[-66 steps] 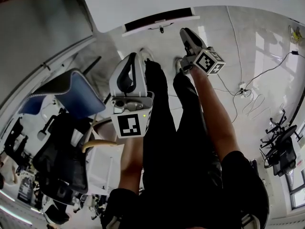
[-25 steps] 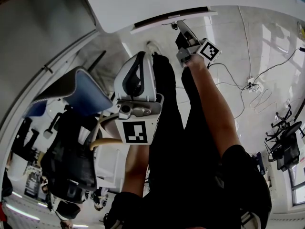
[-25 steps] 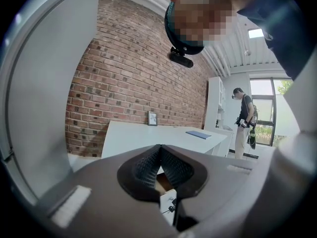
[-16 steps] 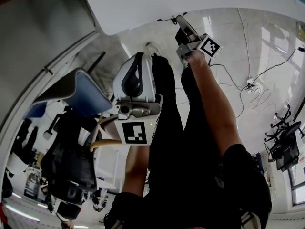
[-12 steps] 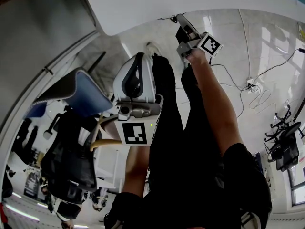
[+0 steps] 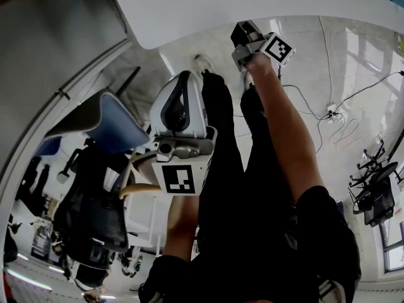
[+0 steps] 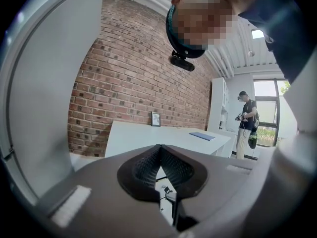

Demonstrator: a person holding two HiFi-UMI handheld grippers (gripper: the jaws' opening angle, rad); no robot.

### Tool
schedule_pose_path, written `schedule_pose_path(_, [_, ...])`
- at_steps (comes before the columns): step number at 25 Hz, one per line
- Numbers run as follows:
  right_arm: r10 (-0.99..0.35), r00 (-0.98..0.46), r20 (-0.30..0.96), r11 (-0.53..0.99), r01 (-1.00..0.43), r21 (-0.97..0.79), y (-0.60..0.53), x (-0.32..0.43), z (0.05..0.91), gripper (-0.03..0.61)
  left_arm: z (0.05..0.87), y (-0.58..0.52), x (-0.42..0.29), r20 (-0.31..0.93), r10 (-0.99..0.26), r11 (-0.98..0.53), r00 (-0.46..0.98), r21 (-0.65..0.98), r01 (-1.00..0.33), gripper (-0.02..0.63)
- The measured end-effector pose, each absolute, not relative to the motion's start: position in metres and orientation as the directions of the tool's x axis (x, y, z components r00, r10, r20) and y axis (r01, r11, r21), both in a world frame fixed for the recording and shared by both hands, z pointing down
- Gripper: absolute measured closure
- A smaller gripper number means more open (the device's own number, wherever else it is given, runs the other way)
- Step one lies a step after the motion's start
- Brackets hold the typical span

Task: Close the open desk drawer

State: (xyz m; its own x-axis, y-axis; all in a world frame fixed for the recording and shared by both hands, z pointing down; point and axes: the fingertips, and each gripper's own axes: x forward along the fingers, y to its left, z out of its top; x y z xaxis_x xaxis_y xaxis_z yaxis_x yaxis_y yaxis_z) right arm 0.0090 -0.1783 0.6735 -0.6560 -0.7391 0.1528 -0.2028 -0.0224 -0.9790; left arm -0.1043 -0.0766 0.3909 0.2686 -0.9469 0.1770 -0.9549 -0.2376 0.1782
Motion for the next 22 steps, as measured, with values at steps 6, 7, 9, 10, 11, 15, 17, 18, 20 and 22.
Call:
schedule_pose_path(6, [-0.741, -0.658, 0.133, -0.013, -0.184, -0.983, -0.199, -0.001, 0.672, 0.54, 0.393, -0.082, -0.109, 0.181, -0.948, -0.229, 0.26, 0.177, -0.957, 0.598])
schedule_pose_path(7, [-0.743, -0.656, 0.132, -0.015, -0.181, -0.983, -0.201, -0.002, 0.673, 0.54, 0.393, -0.082, -0.109, 0.182, -0.949, -0.227, 0.258, 0.177, -0.958, 0.598])
schedule_pose_path(9, [-0.753, -0.645, 0.126, -0.017, -0.173, -0.985, -0.206, -0.001, 0.673, 0.54, 0.393, -0.083, -0.11, 0.181, -0.95, -0.225, 0.256, 0.178, -0.958, 0.598])
schedule_pose_path(10, [-0.756, -0.643, 0.121, -0.015, -0.168, -0.986, -0.209, -0.001, 0.673, 0.54, 0.393, -0.084, -0.11, 0.181, -0.95, -0.224, 0.255, 0.177, -0.958, 0.598])
schedule_pose_path(11, [-0.755, -0.645, 0.116, -0.011, -0.165, -0.986, -0.211, -0.002, 0.672, 0.54, 0.393, -0.085, -0.11, 0.181, -0.95, -0.223, 0.254, 0.176, -0.959, 0.598])
schedule_pose_path(15, [-0.749, -0.653, 0.112, -0.002, -0.167, -0.986, -0.215, -0.005, 0.674, 0.54, 0.395, -0.084, -0.112, 0.183, -0.951, -0.217, 0.248, 0.177, -0.96, 0.598])
schedule_pose_path(17, [-0.75, -0.653, 0.109, 0.0, -0.165, -0.986, -0.215, -0.004, 0.674, 0.54, 0.395, -0.083, -0.111, 0.183, -0.951, -0.216, 0.248, 0.177, -0.96, 0.598])
schedule_pose_path(18, [-0.75, -0.653, 0.108, 0.001, -0.165, -0.986, -0.216, -0.004, 0.674, 0.54, 0.395, -0.082, -0.11, 0.183, -0.951, -0.216, 0.248, 0.177, -0.96, 0.598])
schedule_pose_path(20, [-0.749, -0.654, 0.104, 0.002, -0.159, -0.987, -0.218, -0.003, 0.672, 0.54, 0.395, -0.082, -0.107, 0.184, -0.951, -0.217, 0.249, 0.177, -0.96, 0.598])
schedule_pose_path(22, [-0.749, -0.654, 0.108, -0.003, -0.16, -0.987, -0.219, -0.002, 0.673, 0.54, 0.395, -0.081, -0.105, 0.184, -0.951, -0.218, 0.25, 0.175, -0.96, 0.598])
